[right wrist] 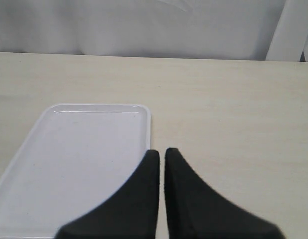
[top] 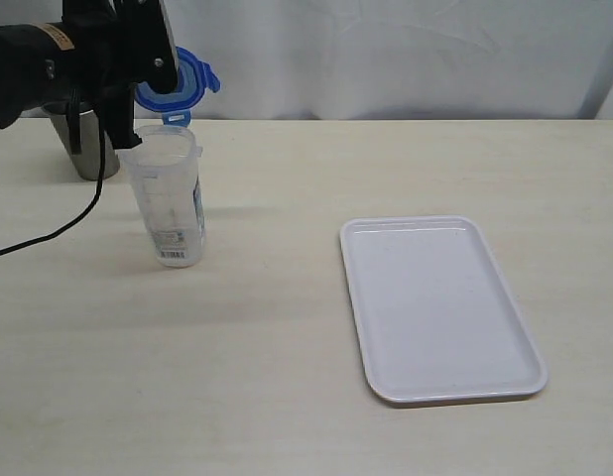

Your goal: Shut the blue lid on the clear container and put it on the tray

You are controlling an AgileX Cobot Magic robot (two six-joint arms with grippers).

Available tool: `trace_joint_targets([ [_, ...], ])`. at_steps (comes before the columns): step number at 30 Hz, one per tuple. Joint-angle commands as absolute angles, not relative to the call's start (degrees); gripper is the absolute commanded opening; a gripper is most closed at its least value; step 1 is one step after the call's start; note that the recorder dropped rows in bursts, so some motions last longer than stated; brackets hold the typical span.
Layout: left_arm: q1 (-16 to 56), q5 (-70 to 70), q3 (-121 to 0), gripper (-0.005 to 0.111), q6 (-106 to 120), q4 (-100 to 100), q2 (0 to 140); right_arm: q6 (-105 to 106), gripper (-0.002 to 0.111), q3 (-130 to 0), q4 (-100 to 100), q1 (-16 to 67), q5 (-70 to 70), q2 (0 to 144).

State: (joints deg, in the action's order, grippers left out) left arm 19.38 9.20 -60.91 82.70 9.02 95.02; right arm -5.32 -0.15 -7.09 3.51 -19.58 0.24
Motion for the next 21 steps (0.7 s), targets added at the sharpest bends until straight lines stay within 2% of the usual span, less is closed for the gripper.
trace_joint_targets([
  [1, 19.1, 9.4, -61.3, 0.0, 82.7, 9.8, 95.0, -5.2, 0.005, 0.0, -6.9, 3.4, -19.6, 0.0],
  [21, 19.1, 9.2, -61.3, 0.0, 85.4, 9.8, 94.9, -5.3, 0.005, 0.0, -6.9, 3.4, -19.6, 0.0],
])
